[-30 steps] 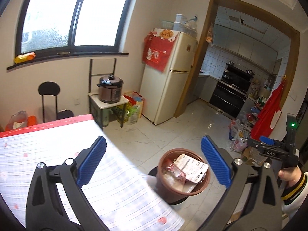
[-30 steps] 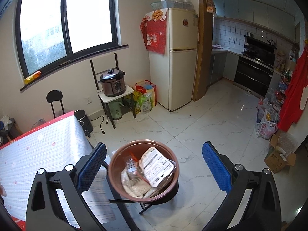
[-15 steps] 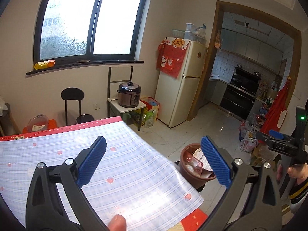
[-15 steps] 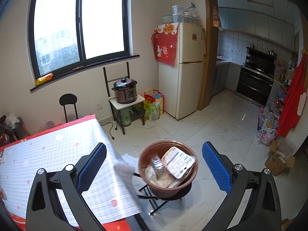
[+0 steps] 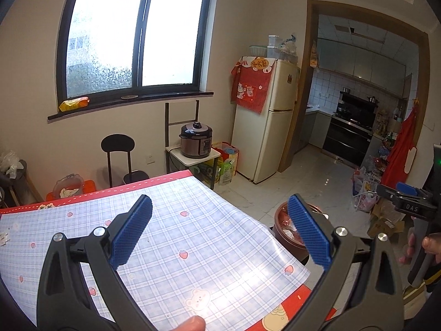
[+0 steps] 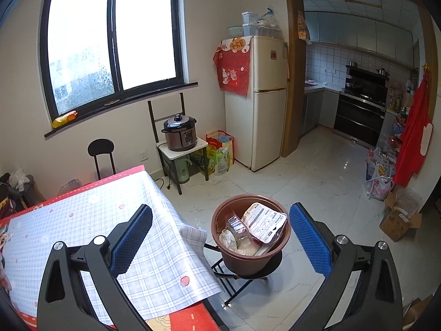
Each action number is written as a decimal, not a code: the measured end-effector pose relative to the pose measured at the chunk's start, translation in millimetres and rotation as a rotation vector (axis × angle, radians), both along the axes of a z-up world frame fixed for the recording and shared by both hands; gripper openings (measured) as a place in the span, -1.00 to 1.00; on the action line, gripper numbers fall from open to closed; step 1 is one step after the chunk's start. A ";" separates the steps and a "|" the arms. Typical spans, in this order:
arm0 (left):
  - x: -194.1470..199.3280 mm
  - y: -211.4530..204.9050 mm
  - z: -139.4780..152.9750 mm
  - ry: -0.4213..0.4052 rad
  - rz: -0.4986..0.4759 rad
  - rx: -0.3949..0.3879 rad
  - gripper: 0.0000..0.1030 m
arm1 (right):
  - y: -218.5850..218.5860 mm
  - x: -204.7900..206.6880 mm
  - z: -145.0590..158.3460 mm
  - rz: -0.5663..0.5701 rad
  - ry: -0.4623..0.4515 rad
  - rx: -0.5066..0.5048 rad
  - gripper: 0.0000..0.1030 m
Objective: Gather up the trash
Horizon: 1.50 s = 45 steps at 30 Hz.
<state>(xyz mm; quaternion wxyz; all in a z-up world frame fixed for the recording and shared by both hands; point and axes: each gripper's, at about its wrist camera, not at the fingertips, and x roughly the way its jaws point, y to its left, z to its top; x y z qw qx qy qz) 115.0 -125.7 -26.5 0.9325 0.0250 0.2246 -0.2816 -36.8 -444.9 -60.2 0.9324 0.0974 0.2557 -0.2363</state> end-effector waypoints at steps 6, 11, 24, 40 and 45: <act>1.5 2.1 1.0 -0.001 0.002 0.009 0.89 | 2.9 -2.8 1.2 -0.014 -0.007 0.001 0.90; 3.0 2.6 0.2 0.005 0.005 0.007 0.89 | 1.6 -2.6 3.1 -0.025 -0.011 -0.003 0.90; 8.6 -5.4 0.0 0.015 0.010 0.015 0.89 | -2.1 6.3 8.7 -0.035 -0.011 -0.014 0.90; 7.1 -18.6 1.9 0.010 0.011 0.021 0.89 | -0.7 8.1 18.5 -0.022 -0.025 -0.039 0.90; 8.0 -20.7 1.2 0.011 0.009 0.024 0.89 | -1.4 9.3 20.5 -0.021 -0.026 -0.040 0.90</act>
